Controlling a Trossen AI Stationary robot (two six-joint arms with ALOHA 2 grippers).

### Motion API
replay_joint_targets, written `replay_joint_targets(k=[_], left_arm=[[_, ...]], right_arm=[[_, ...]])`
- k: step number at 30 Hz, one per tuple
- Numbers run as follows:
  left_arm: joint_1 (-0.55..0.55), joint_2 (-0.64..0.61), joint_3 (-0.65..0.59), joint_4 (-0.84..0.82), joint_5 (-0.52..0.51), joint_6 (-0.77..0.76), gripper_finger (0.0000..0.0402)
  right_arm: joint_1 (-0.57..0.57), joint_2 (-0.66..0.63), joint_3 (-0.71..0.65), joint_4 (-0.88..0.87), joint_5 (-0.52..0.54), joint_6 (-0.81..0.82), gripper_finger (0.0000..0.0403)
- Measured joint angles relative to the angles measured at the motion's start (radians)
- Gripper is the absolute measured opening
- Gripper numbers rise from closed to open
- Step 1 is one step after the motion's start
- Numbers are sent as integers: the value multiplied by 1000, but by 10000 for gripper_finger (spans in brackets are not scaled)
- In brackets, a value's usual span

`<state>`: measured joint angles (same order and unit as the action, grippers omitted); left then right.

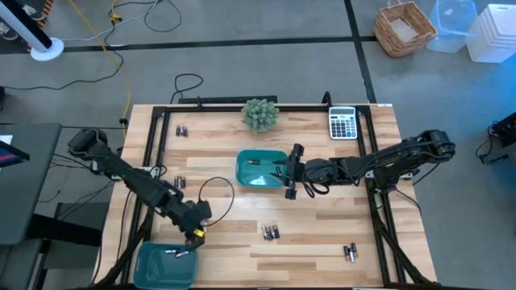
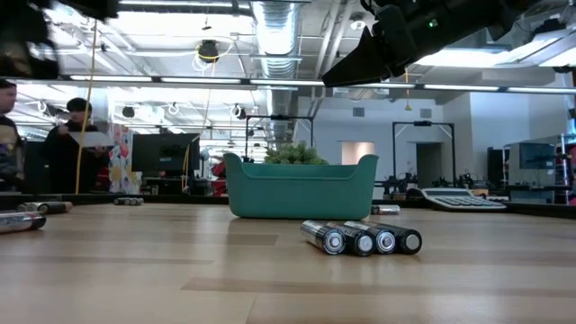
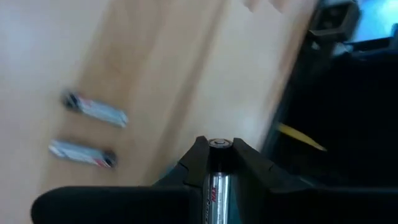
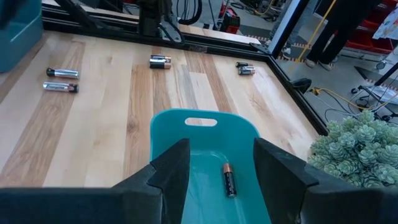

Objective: Sort batteries
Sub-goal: Put the silver battery into the blue bin

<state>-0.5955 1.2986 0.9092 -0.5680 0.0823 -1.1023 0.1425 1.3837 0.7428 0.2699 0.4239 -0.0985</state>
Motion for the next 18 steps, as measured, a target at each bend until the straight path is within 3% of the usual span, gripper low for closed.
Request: replay_joint_targets(k=[11,18], left_arm=[[-224,44,0,-19,-9,-465,40],[-270,100,0,-20,-38,-599,94]], right_arm=[[0,0,0,-4,0,1,193],[0,11,0,-8,0,4,193]])
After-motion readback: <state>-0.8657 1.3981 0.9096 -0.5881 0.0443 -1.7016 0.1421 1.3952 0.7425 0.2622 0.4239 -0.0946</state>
